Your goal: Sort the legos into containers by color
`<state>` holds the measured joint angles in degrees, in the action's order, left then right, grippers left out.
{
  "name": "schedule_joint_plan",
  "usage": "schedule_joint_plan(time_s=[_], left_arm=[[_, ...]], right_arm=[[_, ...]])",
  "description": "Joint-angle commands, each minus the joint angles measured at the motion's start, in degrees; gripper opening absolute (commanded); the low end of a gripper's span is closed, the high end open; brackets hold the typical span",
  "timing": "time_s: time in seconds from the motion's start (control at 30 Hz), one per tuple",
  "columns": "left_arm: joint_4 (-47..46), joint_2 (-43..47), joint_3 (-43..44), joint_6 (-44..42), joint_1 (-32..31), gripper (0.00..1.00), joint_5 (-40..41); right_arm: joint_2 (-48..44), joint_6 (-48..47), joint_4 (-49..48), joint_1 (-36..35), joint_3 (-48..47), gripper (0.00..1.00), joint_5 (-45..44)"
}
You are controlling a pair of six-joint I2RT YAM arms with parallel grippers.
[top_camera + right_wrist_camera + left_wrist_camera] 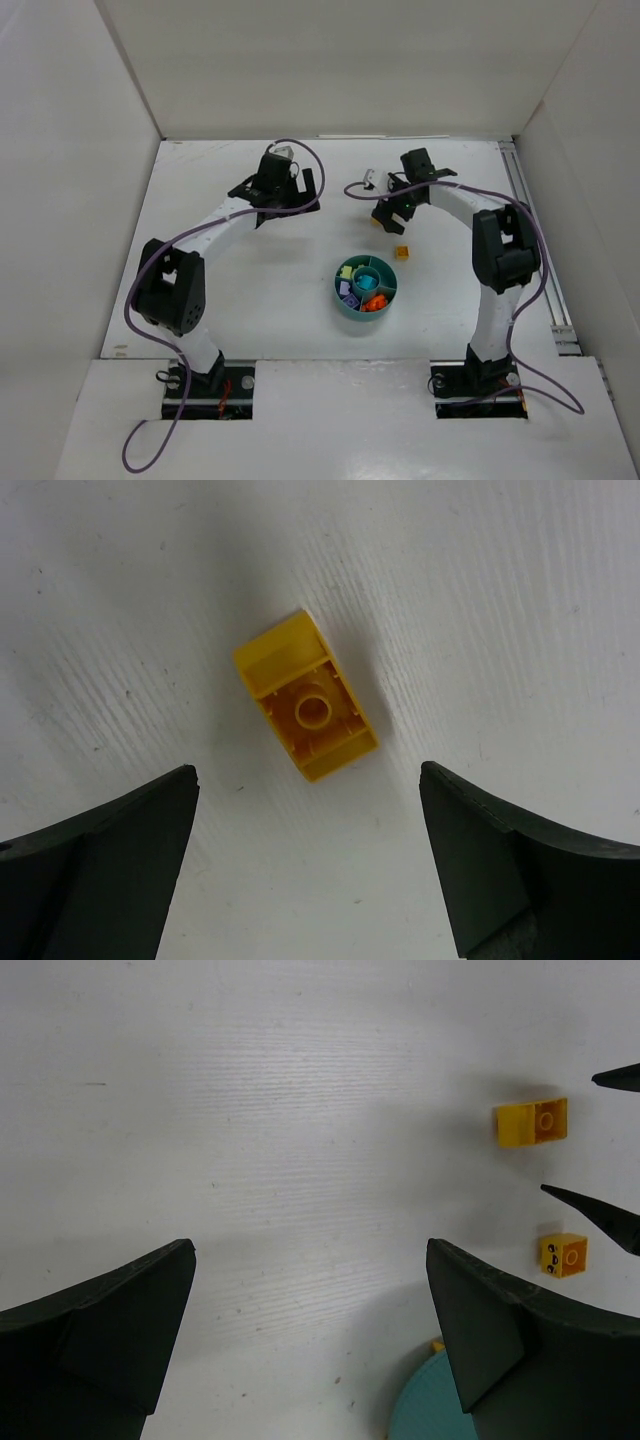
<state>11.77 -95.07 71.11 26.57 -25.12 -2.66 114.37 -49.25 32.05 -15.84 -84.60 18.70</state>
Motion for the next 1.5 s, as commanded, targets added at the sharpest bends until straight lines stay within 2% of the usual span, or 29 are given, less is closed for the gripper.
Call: schedule_joint_plan(time_s=[0.0,0.2,0.33,0.43,0.53,0.57,0.67,0.83,1.13,1.33,1.47], left_arm=[[-0.87,-0.73,3.33,-1.96,0.6,1.0,-2.96],[-1.4,-1.35,3.86,-1.96,0.6,1.0,-2.97],[-1.4,-1.88,3.86,-1.96,1.13,1.0,-3.5],[-1.4,-1.88,3.86,-1.96,1.13,1.0,-3.5],[-1.4,-1.88,3.86,-1.96,1.13,1.0,-3.5],[-1.4,-1.88,3.86,-1.96,1.13,1.0,-3.5],[-1.4,-1.35,3.33,-1.96,1.13,1.0,-4.02],[-1.4,0.84,1.67,-1.43,1.13,1.0,-4.02],[-2.54,9.1,-5.36,-0.9,1.13,1.0,-3.5],[-3.77,12.44,-8.01,0.15,1.13,1.0,-3.5],[-3.77,14.38,-8.71,0.68,1.13,1.0,-4.02]], right_arm=[[1.29,-3.21,0.29,0.02,-2.23,0.96,4.32],[2.52,-4.01,0.29,-1.13,-2.24,0.93,4.33],[3.58,-4.01,0.29,-1.13,-2.24,0.86,4.86],[4.11,-4.01,-1.55,-1.13,-2.24,0.85,6.96],[4.11,-4.01,-2.08,-1.13,-2.24,0.73,6.97],[4.11,-4.01,-2.08,-1.13,-2.24,0.61,6.97],[4.11,-2.96,-2.78,-1.13,-1.71,0.45,6.97],[2.01,-2.34,-3.92,-0.61,-0.05,0.35,9.06],[-11.42,3.45,-12.18,1.25,10.49,0.26,12.94],[-18.38,5.66,-12.72,2.39,15.5,0.25,14.0],[-27.84,9.86,-10.87,2.39,19.89,0.25,13.47]])
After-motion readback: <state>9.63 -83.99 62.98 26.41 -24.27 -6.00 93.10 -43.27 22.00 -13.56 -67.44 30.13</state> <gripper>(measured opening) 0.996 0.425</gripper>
